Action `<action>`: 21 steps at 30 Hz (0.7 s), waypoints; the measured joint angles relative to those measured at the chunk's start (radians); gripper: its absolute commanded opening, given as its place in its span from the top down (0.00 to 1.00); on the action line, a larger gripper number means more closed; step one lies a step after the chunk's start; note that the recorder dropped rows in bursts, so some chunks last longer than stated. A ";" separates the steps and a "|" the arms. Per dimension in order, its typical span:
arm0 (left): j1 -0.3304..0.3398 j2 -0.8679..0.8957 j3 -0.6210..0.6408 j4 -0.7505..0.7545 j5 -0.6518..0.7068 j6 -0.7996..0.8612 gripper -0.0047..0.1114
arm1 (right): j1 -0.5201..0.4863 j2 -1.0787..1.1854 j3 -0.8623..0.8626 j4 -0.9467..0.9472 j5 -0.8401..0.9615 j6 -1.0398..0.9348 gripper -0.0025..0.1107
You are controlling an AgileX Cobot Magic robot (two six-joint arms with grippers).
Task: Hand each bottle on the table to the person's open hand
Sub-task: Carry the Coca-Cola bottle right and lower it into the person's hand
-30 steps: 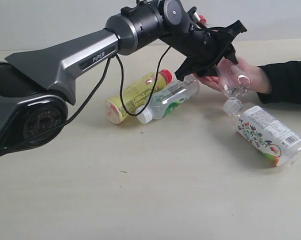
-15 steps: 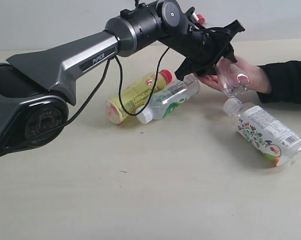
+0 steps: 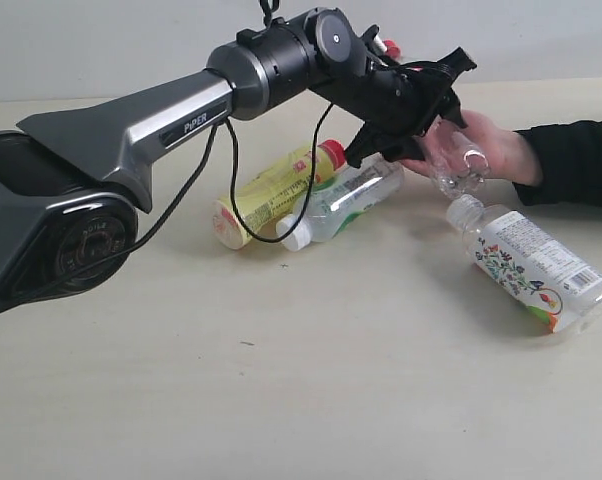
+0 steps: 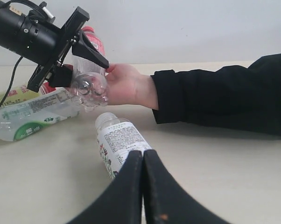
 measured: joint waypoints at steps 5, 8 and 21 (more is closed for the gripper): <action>0.000 0.000 0.000 0.000 -0.002 0.000 0.35 | 0.000 0.000 0.000 0.000 0.000 0.000 0.98; 0.000 0.000 0.000 -0.003 -0.004 0.000 0.29 | 0.000 0.000 0.000 0.000 0.000 0.000 0.98; 0.000 -0.006 0.000 -0.024 0.005 0.034 0.26 | 0.000 0.000 0.000 0.000 0.000 0.000 0.98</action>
